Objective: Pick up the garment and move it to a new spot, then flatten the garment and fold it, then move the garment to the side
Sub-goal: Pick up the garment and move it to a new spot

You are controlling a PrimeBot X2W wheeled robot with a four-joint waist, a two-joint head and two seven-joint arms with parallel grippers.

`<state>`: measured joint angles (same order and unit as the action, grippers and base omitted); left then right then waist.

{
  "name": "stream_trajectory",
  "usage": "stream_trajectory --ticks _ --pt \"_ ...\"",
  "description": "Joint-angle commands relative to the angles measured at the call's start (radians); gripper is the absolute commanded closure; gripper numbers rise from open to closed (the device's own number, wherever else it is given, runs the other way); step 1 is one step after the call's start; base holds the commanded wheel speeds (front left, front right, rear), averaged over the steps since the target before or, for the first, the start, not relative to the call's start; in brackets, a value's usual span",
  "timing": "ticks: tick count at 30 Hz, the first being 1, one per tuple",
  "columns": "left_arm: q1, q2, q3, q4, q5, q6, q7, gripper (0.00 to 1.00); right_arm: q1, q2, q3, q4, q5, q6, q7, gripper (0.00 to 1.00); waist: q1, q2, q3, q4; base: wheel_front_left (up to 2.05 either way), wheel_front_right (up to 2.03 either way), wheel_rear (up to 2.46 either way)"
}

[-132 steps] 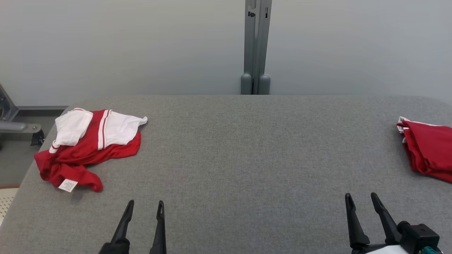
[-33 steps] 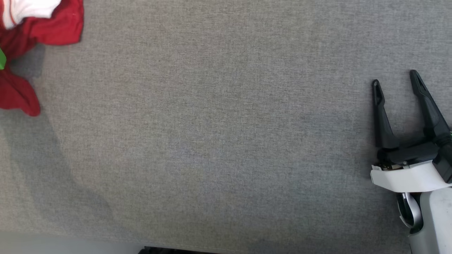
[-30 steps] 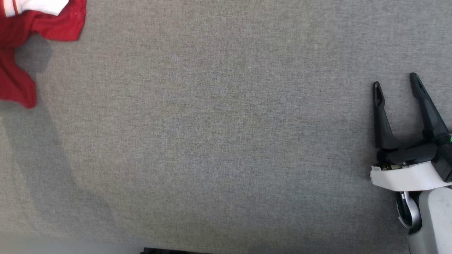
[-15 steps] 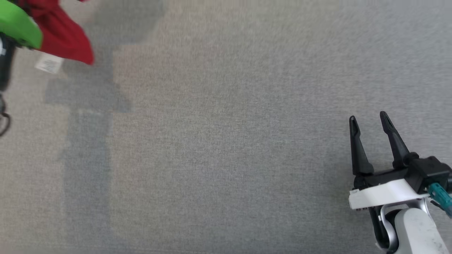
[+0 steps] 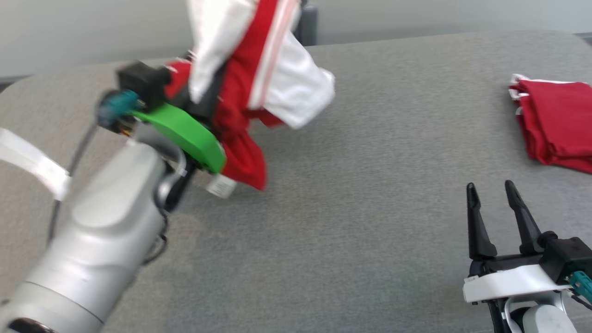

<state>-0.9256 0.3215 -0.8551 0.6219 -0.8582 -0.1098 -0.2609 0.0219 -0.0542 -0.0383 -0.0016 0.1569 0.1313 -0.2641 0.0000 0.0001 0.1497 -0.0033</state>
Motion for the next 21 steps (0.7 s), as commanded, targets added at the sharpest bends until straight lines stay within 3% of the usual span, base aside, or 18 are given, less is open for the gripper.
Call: stream_trajectory --ticks 1,8,12,21 --pt "0.033 -0.017 -0.013 -0.006 0.012 0.010 -0.005 1.00 0.018 0.000 -0.005 -0.008 0.001 -0.001 0.000 0.00 0.0000 -0.0001 -0.074 -0.100 0.00 0.00 0.00" --pt "0.110 -0.090 -0.109 0.046 0.098 0.039 -0.005 1.00 -0.002 0.003 0.002 -0.028 0.001 -0.001 0.000 0.00 0.0000 -0.0001 0.007 -0.150 0.00 0.00 0.00" --pt "0.134 -0.113 -0.094 0.073 0.149 0.048 -0.005 1.00 -0.022 0.003 0.006 -0.031 0.010 -0.001 0.000 0.00 0.0000 -0.0001 0.064 -0.159 0.00 0.00 0.00" --pt "0.183 -0.162 -0.061 0.139 0.267 0.022 -0.004 1.00 -0.058 0.003 0.011 -0.023 0.001 -0.001 0.000 0.00 0.0000 -0.0001 0.122 -0.151 0.00 0.00 0.00"
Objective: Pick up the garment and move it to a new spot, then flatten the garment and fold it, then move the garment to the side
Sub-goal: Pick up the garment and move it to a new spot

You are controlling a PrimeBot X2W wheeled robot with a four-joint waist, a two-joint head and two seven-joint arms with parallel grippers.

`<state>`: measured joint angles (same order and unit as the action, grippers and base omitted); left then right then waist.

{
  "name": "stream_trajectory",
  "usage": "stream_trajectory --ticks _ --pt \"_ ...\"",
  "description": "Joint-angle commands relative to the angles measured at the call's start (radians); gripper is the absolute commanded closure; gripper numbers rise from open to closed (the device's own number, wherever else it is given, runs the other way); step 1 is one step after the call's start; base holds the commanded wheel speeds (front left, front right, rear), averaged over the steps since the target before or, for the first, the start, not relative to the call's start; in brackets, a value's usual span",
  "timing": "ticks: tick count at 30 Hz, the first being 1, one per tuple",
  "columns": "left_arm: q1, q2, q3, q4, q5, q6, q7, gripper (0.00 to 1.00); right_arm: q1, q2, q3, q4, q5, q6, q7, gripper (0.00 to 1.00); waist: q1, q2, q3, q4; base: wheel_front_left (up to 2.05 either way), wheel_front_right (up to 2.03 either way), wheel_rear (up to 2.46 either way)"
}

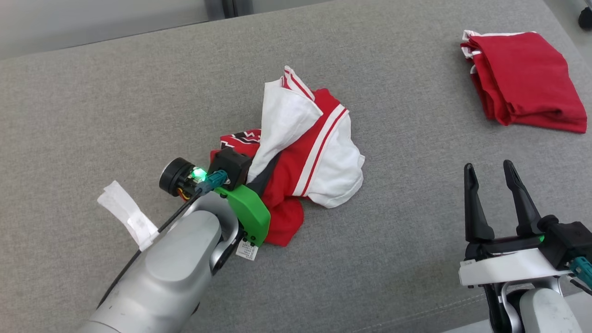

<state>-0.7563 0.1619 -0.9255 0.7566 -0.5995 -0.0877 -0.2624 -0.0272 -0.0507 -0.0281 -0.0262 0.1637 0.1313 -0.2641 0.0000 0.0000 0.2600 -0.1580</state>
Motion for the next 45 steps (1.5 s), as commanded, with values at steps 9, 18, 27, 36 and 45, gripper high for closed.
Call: stream_trajectory --ticks 9,18,27,36,45 --pt "0.088 -0.057 0.097 -0.037 0.065 0.012 -0.003 0.00 0.026 -0.001 0.012 0.033 -0.012 -0.001 0.000 0.00 0.0000 0.0000 -0.096 0.070 0.00 0.00 0.00" --pt "0.306 -0.010 0.249 -0.275 0.157 0.100 -0.002 0.00 0.097 0.000 0.027 0.069 0.002 -0.001 0.000 0.00 0.0000 0.0000 -0.255 0.183 0.00 0.00 0.00" --pt "0.562 0.041 0.458 -0.517 0.261 0.162 -0.002 0.00 0.116 -0.001 0.037 0.100 0.011 -0.001 0.000 0.00 0.0000 0.0000 -0.298 0.264 0.00 0.00 0.00" --pt "0.799 0.013 0.643 -0.662 0.360 0.168 -0.002 0.00 0.170 -0.001 0.016 0.098 0.025 -0.001 0.000 0.00 0.0000 0.0000 -0.338 0.311 0.00 0.00 0.00" --pt "0.896 -0.033 0.706 -0.713 0.461 0.106 -0.002 0.00 0.205 -0.001 0.012 0.105 0.024 -0.001 0.000 0.00 0.0000 0.0000 -0.352 0.321 0.00 0.00 0.00"
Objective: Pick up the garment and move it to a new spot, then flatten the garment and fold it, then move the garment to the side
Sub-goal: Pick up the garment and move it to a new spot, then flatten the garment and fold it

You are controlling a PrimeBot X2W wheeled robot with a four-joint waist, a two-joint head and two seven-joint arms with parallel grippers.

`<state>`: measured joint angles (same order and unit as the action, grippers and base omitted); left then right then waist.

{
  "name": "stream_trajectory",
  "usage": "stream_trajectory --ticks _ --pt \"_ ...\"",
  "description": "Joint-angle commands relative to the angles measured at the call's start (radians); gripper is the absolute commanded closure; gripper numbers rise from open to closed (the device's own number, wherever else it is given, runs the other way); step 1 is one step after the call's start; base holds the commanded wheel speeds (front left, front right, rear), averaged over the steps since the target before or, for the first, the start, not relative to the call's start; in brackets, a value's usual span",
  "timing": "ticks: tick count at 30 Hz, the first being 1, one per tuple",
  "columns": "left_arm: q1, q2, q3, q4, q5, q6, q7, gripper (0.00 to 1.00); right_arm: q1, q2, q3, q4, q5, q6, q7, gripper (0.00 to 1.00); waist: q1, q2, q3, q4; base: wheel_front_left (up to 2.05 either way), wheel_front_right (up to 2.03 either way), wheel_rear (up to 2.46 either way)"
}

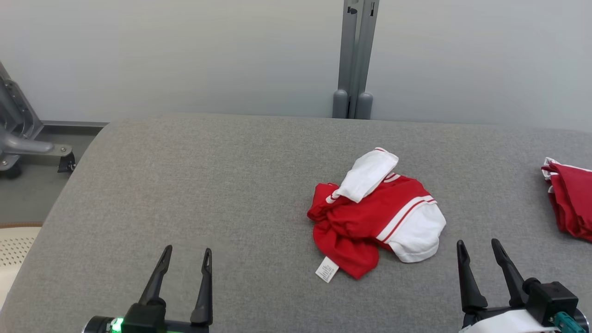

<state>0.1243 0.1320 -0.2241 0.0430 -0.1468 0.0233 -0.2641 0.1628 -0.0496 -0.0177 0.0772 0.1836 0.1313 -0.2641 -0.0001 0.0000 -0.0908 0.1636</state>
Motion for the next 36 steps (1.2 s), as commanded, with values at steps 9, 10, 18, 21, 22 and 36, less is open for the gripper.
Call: stream_trajectory --ticks 9,10,18,21,22,36 --pt "0.022 -0.043 0.035 0.001 0.034 -0.066 0.000 0.00 0.019 -0.002 0.008 0.004 0.017 -0.001 0.000 0.00 0.0001 0.0000 0.001 -0.016 0.00 0.00 0.00" --pt "0.021 -0.047 0.039 0.003 0.037 -0.069 0.000 0.00 0.019 -0.002 0.010 0.003 0.019 -0.001 0.000 0.00 0.0001 0.0000 0.002 -0.018 0.00 0.00 0.00" --pt "0.005 -0.065 0.057 0.017 0.056 -0.089 0.000 0.00 0.024 -0.002 0.014 0.001 0.024 -0.001 0.000 0.00 0.0001 0.0000 0.007 -0.032 0.00 0.00 0.00" --pt "0.003 -0.069 0.061 0.020 0.060 -0.095 0.000 0.00 0.023 -0.002 0.016 0.003 0.025 -0.001 0.000 0.00 0.0001 0.0000 0.007 -0.038 0.00 0.00 0.00" --pt "0.003 -0.070 0.063 0.022 0.063 -0.096 0.000 0.00 0.022 -0.002 0.016 0.003 0.025 -0.001 0.000 0.00 0.0001 0.0000 0.007 -0.040 0.00 0.00 0.00" --pt "-0.010 -0.078 0.072 0.030 0.072 -0.110 0.000 0.00 0.022 -0.002 0.014 -0.004 0.027 -0.001 0.000 0.00 0.0001 0.0000 0.015 -0.055 0.00 0.00 0.00"
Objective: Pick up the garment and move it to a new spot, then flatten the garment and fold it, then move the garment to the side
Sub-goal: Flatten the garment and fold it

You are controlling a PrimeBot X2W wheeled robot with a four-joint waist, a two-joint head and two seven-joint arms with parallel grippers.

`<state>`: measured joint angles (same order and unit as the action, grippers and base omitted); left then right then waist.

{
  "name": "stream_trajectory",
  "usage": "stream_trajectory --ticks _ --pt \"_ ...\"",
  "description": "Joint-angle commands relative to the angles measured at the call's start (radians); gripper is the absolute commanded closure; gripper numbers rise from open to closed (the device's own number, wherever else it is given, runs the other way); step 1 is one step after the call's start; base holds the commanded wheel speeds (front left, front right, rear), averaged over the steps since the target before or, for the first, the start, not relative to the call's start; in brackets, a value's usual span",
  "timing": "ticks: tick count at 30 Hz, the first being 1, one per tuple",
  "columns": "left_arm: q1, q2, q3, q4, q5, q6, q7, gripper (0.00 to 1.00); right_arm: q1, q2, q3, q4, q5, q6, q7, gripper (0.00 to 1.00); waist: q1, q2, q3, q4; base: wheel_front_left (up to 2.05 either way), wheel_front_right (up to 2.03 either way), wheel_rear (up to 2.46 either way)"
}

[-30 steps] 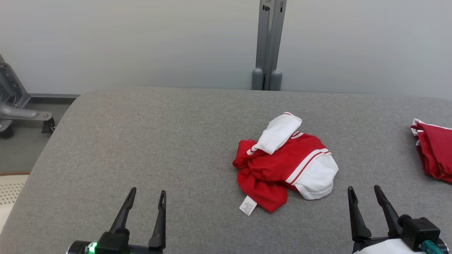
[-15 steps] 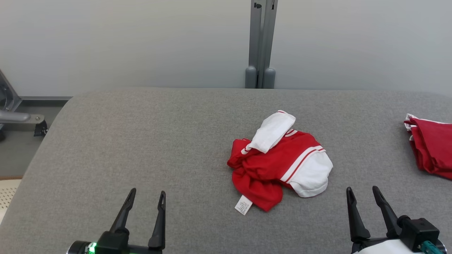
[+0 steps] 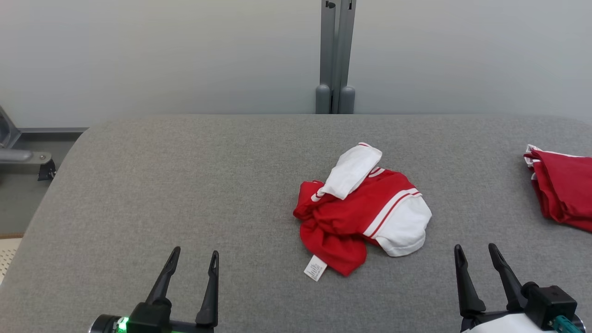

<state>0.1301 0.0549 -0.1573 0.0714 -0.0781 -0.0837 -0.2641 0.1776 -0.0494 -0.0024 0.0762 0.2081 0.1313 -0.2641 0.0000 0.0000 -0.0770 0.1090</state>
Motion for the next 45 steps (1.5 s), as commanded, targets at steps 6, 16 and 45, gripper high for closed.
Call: stream_trajectory --ticks 6,16,45 --pt "-0.019 -0.002 0.009 0.005 0.008 -0.007 0.000 0.00 0.003 -0.002 0.001 -0.003 0.002 -0.001 0.000 0.00 0.0000 0.0000 0.008 -0.004 0.00 0.00 0.00" --pt "-0.020 -0.003 0.007 0.011 0.012 -0.011 0.000 0.00 0.004 -0.002 0.002 0.000 -0.003 -0.001 0.000 0.00 0.0000 0.0000 0.009 -0.012 0.00 0.00 0.00" --pt "-0.458 0.030 -0.178 0.201 0.017 -0.046 0.023 0.00 -0.110 -0.003 0.005 -0.035 -0.074 -0.001 0.000 0.00 0.0000 0.0000 0.251 -0.145 0.00 0.00 0.00"
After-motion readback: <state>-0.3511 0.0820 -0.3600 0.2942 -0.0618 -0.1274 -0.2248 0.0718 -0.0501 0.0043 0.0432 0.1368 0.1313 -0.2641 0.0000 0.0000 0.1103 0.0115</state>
